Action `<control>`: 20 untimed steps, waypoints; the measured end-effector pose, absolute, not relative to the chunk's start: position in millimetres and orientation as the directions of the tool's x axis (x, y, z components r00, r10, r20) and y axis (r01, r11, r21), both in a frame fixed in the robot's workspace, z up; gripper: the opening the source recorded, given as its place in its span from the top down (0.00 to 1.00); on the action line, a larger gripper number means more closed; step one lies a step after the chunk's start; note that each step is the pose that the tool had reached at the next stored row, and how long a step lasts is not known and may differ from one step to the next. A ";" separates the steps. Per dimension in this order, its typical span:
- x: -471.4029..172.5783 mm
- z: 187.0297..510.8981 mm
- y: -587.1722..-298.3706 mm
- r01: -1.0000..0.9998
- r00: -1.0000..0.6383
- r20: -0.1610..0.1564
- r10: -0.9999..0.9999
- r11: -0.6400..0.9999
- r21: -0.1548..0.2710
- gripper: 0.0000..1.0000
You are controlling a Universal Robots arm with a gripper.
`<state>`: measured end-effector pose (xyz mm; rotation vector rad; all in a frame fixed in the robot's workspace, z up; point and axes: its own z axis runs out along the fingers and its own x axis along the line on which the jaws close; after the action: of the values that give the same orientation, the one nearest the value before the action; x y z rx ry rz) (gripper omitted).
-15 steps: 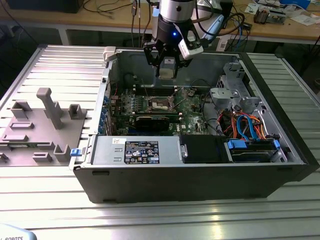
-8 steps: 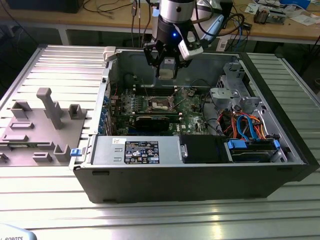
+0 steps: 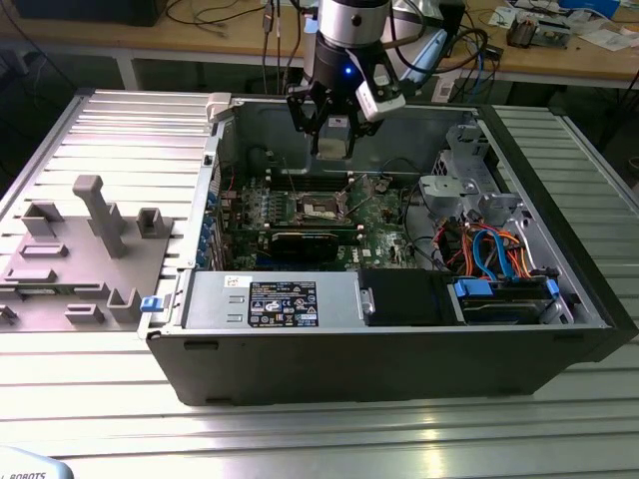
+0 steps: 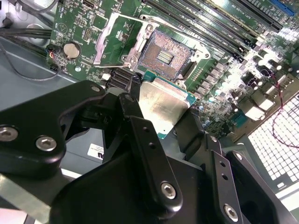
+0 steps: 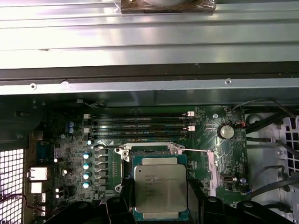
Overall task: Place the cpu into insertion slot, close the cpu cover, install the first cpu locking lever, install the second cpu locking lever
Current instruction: 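Place the cpu into insertion slot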
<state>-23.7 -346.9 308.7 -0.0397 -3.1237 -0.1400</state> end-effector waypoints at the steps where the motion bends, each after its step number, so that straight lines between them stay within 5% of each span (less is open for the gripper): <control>1: -23.7 308.5 -347.0 0.026 -1.000 0.016 0.025 0.996 0.089 0.46; 20: -23.7 304.6 -347.0 0.026 -1.000 0.016 0.025 0.996 0.089 0.46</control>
<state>-23.7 -347.0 304.6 -0.0395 -3.1237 -0.1399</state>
